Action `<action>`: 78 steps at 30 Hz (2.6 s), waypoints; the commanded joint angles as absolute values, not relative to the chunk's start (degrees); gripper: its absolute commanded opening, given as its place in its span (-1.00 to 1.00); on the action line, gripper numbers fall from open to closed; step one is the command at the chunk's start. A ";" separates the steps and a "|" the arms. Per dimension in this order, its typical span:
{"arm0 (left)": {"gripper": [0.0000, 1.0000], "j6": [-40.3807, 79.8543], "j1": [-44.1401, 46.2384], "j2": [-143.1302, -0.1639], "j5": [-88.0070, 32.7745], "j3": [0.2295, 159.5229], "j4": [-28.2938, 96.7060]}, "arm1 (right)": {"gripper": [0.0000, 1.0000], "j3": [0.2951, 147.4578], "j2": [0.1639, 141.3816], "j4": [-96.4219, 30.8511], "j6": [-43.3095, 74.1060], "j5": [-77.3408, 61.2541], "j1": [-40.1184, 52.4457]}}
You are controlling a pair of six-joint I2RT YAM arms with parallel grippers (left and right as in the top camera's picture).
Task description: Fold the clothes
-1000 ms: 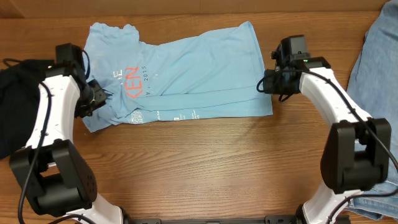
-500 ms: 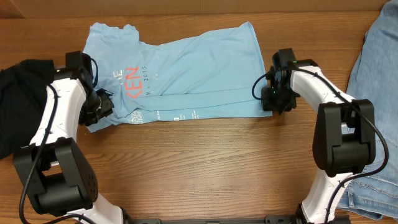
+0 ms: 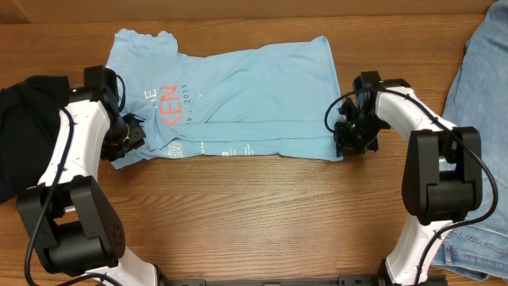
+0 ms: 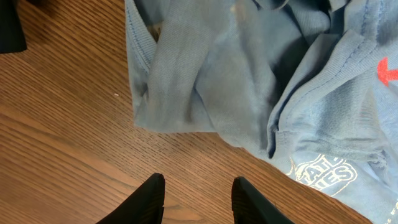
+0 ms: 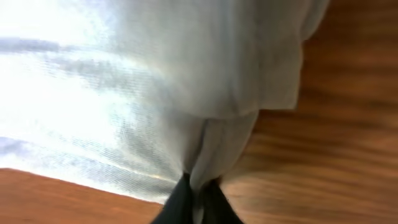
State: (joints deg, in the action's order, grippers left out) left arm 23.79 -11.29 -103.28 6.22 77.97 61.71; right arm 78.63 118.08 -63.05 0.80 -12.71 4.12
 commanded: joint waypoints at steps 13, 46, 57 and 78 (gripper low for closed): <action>-0.37 23.38 -11.22 -103.77 11.75 77.58 69.06 | -0.92 76.14 121.73 -72.29 16.73 7.66 -5.69; -0.92 28.23 -14.66 -103.77 13.85 59.72 60.97 | -0.92 76.14 121.73 -74.85 16.53 7.40 -5.82; -0.90 25.71 -14.61 -98.94 10.26 66.19 61.95 | -0.89 76.97 111.42 -73.84 14.81 2.68 -5.76; 0.80 10.24 -10.63 -90.72 -3.86 82.78 50.68 | 0.66 90.50 97.73 -65.93 2.00 -8.12 -5.69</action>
